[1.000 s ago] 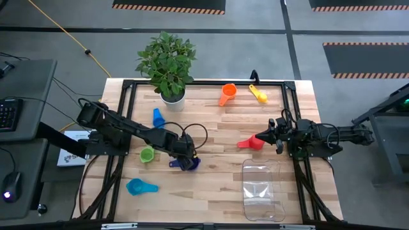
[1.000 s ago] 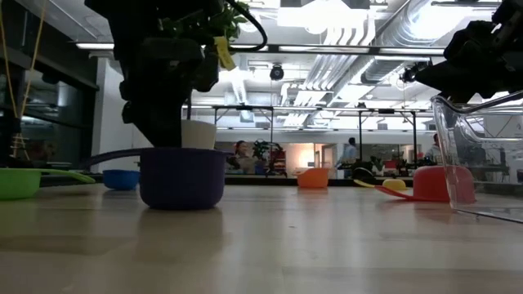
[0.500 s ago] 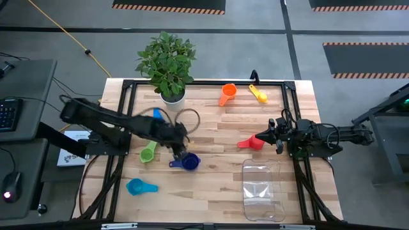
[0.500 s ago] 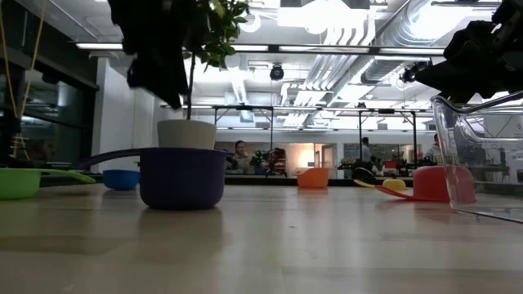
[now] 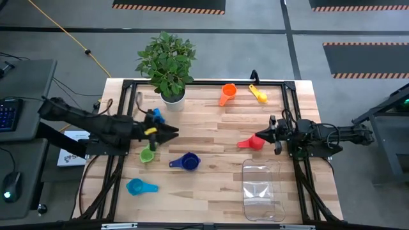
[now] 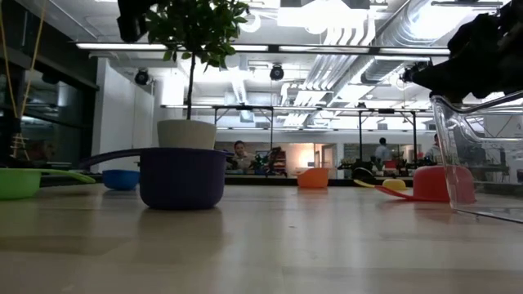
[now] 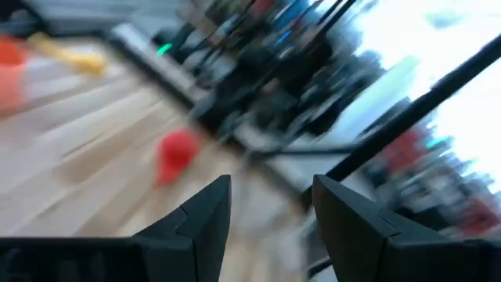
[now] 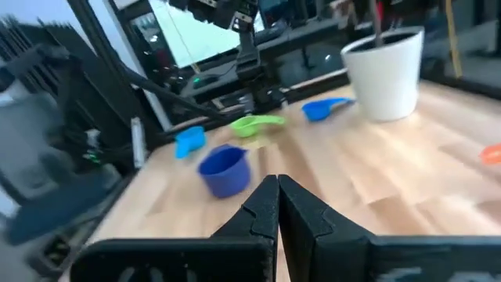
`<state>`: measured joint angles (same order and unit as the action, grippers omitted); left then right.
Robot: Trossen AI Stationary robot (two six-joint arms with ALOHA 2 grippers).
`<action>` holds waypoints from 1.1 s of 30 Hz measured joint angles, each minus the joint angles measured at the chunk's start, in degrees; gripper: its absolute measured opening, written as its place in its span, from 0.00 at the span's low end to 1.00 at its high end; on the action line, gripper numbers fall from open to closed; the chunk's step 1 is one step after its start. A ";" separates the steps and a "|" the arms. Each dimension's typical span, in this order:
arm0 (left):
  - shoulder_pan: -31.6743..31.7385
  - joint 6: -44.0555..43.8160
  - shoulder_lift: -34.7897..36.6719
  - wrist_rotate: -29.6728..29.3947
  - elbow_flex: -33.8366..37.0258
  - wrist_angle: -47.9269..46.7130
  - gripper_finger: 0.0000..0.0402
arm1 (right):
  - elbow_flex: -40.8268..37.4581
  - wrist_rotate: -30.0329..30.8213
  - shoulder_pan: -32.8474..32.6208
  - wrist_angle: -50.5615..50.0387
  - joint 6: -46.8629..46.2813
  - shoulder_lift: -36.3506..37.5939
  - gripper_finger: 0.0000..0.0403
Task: Nest measuring cups in basket
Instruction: Stack the orange measuring cup on top of the dark blue measuring cup
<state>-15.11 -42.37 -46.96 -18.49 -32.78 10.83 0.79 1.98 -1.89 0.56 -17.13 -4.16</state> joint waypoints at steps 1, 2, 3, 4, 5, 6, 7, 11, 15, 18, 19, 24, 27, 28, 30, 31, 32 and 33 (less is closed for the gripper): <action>0.00 0.03 1.14 -0.08 1.40 3.33 0.43 | -0.02 1.22 0.00 0.43 0.33 0.00 0.00; 0.00 0.35 2.18 -0.41 2.38 5.36 0.43 | -0.04 2.54 0.00 1.47 -0.33 0.00 0.00; 0.02 0.72 3.01 -1.07 2.94 6.24 0.43 | -0.11 4.15 0.00 4.60 -2.99 -0.04 0.00; 0.02 0.92 3.70 -1.84 3.09 6.43 0.43 | -0.11 5.84 0.02 9.16 -7.20 -0.08 0.00; 0.04 1.05 4.30 -2.81 3.13 6.28 0.43 | -0.09 8.26 0.01 13.97 -11.29 0.02 0.00; 0.11 1.81 4.79 -3.67 3.11 6.42 0.43 | -0.07 11.93 0.01 18.84 -14.52 -0.03 0.00; 0.09 3.08 5.24 -4.32 3.11 6.53 0.43 | 0.02 15.99 0.02 23.19 -17.94 -0.31 0.00; 0.09 7.50 5.70 -6.24 3.11 6.75 0.43 | 0.00 28.84 0.02 34.33 -18.45 -0.50 0.00; 0.09 9.79 5.69 -7.42 3.11 6.71 0.43 | 0.16 33.58 0.02 46.82 -22.63 -4.31 0.00; 0.09 11.45 5.69 -7.44 3.11 6.71 0.43 | 3.31 29.32 0.02 47.88 -22.93 -10.56 0.00; 0.09 11.90 5.69 -7.50 3.11 6.69 0.43 | 5.09 28.12 0.02 47.71 -22.95 -13.03 0.00; 0.09 13.28 5.69 -7.79 3.11 7.04 0.43 | 16.36 26.10 0.05 41.21 -20.33 -27.92 0.00; 0.09 14.07 5.69 -7.79 3.11 7.06 0.43 | 24.33 29.02 1.50 27.59 -21.67 -35.81 0.01; 0.09 14.08 5.69 -7.77 3.11 7.06 0.43 | 26.86 27.96 2.70 21.42 -23.09 -38.15 0.03; 0.09 14.04 5.69 -7.75 3.11 7.04 0.43 | 31.72 23.98 6.19 9.49 -27.57 -42.86 0.09; 0.09 14.07 5.69 -7.75 3.11 7.06 0.43 | 34.01 21.48 8.23 4.73 -29.50 -45.33 0.13; 0.09 14.12 5.69 -7.75 3.11 7.06 0.43 | 36.08 19.38 10.55 1.13 -31.15 -47.85 0.18; 0.09 14.12 5.69 -7.75 3.11 7.06 0.43 | 38.29 17.97 12.97 -2.45 -32.83 -50.48 0.23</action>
<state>-15.03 -28.26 -41.28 -26.23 -29.67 17.89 39.09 19.95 11.08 -1.90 -49.96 -54.64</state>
